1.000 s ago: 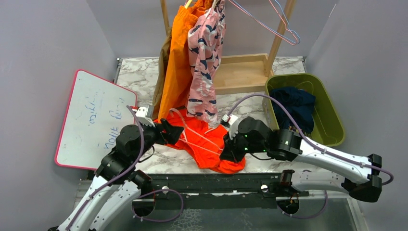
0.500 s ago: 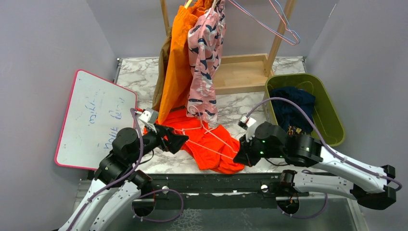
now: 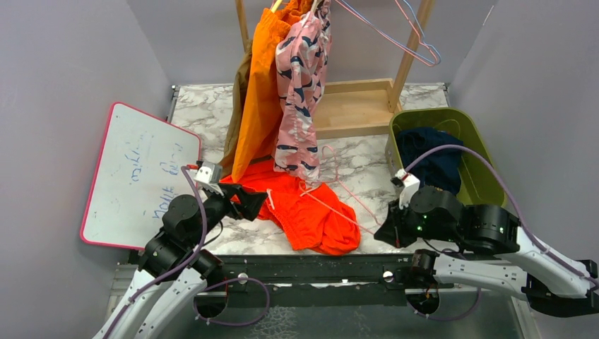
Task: Remove the shorts from the hanger
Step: Remove the shorts from the hanger, then place the hanger on the clothes rod.
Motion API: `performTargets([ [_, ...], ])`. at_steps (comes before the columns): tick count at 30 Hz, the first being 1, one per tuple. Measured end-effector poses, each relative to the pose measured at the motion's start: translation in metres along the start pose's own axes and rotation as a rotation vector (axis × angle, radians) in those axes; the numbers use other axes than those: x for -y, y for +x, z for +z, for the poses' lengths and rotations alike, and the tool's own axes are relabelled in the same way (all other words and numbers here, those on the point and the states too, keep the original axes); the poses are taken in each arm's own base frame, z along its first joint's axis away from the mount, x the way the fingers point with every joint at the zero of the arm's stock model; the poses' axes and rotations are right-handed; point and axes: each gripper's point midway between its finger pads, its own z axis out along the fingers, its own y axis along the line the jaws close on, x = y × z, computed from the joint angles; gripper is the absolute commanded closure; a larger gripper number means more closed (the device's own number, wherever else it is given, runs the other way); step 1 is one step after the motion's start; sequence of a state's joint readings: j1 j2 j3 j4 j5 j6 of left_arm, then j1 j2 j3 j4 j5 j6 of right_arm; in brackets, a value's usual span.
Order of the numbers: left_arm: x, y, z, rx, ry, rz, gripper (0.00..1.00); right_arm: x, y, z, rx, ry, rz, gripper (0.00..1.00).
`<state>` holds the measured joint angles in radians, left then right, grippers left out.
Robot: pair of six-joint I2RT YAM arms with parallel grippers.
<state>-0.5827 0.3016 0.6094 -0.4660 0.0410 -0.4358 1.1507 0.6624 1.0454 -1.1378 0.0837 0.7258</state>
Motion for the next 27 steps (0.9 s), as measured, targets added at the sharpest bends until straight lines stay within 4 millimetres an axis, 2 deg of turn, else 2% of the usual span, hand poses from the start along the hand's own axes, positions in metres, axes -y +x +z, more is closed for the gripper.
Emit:
performTargets([
  [7,-0.012,-0.005,0.001,0.027,-0.062,0.021,0.01,0.026,-0.015,-0.018,0.074,0.169,0.080,0.99],
  [15,-0.025,0.000,0.005,0.019,-0.128,0.031,0.01,0.045,-0.061,-0.028,0.288,0.312,0.105,0.99],
  [23,-0.033,0.008,0.012,-0.022,-0.169,0.033,0.01,0.047,-0.118,-0.024,0.531,0.402,0.021,0.99],
  [27,-0.036,0.011,0.014,-0.038,-0.179,0.034,0.01,0.037,-0.146,-0.013,0.580,0.454,-0.070,0.99],
])
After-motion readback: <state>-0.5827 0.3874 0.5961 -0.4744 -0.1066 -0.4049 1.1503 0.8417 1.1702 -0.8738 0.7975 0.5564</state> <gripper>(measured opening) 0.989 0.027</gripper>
